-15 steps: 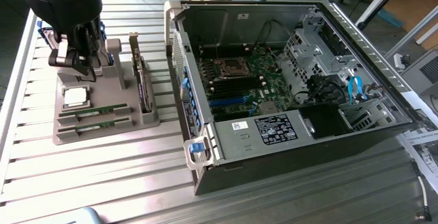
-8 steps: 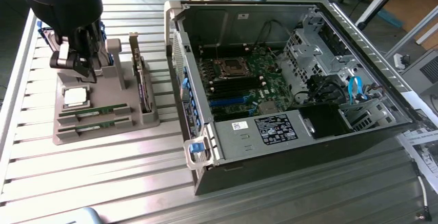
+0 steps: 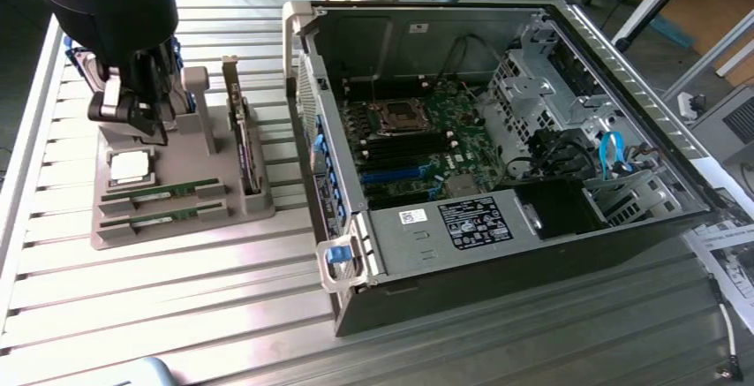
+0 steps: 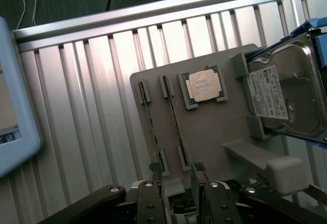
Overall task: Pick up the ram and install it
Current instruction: 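Pick up the ram and move it above insertion slot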
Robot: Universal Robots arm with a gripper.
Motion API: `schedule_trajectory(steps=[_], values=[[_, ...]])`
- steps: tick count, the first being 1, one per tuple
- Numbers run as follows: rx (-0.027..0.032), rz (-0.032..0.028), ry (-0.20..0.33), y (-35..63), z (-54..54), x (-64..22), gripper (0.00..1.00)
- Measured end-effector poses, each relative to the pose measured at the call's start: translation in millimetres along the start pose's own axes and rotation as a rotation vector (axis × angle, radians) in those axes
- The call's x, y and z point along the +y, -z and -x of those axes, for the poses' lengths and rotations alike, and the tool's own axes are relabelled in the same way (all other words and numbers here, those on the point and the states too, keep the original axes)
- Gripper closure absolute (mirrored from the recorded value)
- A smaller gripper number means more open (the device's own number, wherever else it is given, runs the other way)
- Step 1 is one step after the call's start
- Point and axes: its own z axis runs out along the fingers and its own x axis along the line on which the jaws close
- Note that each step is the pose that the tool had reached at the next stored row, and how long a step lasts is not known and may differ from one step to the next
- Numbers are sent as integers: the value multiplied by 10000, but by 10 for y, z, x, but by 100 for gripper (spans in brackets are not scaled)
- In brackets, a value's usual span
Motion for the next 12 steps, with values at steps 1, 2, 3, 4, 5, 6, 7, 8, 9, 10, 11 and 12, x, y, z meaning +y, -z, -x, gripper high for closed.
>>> schedule_trajectory(steps=[1,2,3,4,5,6,7,8,9,10,11,12], values=[[0,0,-1,-5,0,0,64],[-1,-1,0,-10,0,0,64],[-1,0,-1,-15,0,0,64],[0,-1,0,-20,0,-1,64],[0,0,0,-24,0,-1,64],[0,-1,0,-29,0,-1,64],[-1,-1,0,-34,-1,-1,64],[-1,-1,0,-39,-1,-1,64],[-1,-1,0,-44,-1,-2,64],[0,0,-1,-49,-1,-2,64],[0,0,0,-54,-1,-2,64],[0,0,0,-62,-1,-2,64]])
